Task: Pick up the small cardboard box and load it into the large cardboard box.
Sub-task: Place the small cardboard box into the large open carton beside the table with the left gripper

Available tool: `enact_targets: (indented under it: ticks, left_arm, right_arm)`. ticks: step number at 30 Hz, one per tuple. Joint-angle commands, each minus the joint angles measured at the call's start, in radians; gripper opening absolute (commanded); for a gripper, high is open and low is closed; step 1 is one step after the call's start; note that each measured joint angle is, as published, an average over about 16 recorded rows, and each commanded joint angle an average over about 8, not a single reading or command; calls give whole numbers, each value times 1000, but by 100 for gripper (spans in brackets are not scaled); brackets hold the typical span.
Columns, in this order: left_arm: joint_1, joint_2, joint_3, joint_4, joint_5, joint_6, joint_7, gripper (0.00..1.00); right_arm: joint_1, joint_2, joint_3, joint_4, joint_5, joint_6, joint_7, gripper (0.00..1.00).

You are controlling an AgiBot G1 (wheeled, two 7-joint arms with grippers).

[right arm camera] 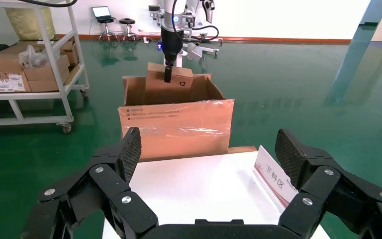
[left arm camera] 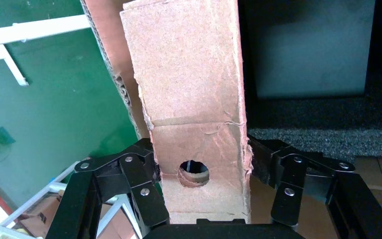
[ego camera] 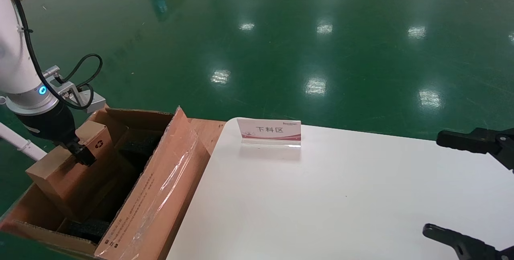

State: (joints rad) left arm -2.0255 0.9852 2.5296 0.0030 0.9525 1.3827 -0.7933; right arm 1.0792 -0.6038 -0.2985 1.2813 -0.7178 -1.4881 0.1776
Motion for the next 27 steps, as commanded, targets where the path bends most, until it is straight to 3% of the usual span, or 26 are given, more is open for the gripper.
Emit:
enact_targets:
  ticks: [1,27]
  left_arm:
    - [0,1,-2,3,-2,-9,-2,0]
    - [-15,23,-7,5,-10,-54,-28,0]
  right_arm:
    - [0,0,0,0,0,0,0,100]
    - [0,1,-1,0,1,1,-1,100]
